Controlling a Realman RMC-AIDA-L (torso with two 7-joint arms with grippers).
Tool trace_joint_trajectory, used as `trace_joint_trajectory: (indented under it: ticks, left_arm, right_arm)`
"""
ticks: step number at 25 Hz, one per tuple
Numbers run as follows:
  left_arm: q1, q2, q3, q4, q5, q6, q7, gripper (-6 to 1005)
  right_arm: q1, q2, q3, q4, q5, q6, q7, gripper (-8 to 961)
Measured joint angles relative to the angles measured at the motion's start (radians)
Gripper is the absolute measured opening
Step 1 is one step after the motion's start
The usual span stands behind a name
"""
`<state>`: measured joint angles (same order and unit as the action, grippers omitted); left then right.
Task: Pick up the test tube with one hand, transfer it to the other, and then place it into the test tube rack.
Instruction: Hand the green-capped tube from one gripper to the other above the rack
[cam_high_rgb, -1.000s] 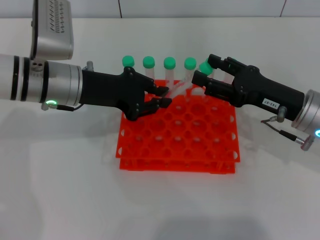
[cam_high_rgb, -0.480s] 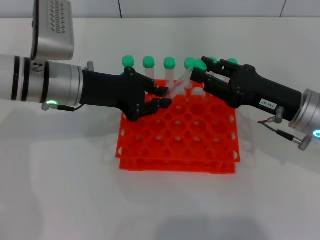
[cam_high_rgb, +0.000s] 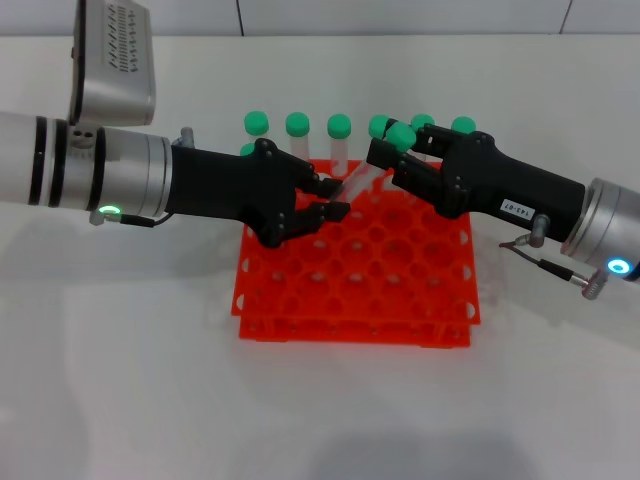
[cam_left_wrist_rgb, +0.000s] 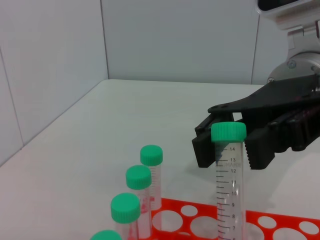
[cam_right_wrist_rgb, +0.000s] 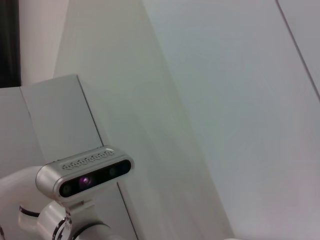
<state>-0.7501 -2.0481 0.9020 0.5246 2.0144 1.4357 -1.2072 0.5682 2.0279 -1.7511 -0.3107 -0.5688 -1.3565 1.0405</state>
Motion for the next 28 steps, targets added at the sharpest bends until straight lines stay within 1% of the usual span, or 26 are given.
trace_joint_trajectory:
  ticks: [12,18,23,25,28]
  left_arm:
    - [0.0,0.0,0.0,0.0,0.001,0.005,0.0,198]
    - [0.003,0.0,0.0,0.0,-0.003,0.007,0.0,197]
    - [0.001,0.0,-0.001,0.009,-0.003,0.007,-0.046,198]
    - [0.005,-0.004,0.0,0.033,-0.003,0.009,-0.077,199]
    - [0.02,-0.021,0.001,0.08,-0.003,0.01,-0.128,224]
  right_arm:
    - [-0.006,0.0,0.002,-0.001,0.002,-0.005,-0.014,358]
    - [-0.008,0.0,0.0,-0.002,0.001,-0.007,-0.022,254]
    - [-0.008,0.0,-0.001,-0.006,0.005,-0.006,-0.023,257]
    - [-0.008,0.0,-0.001,-0.01,0.005,-0.006,-0.022,258]
    - [-0.009,0.0,-0.002,-0.012,0.001,-0.004,-0.021,260]
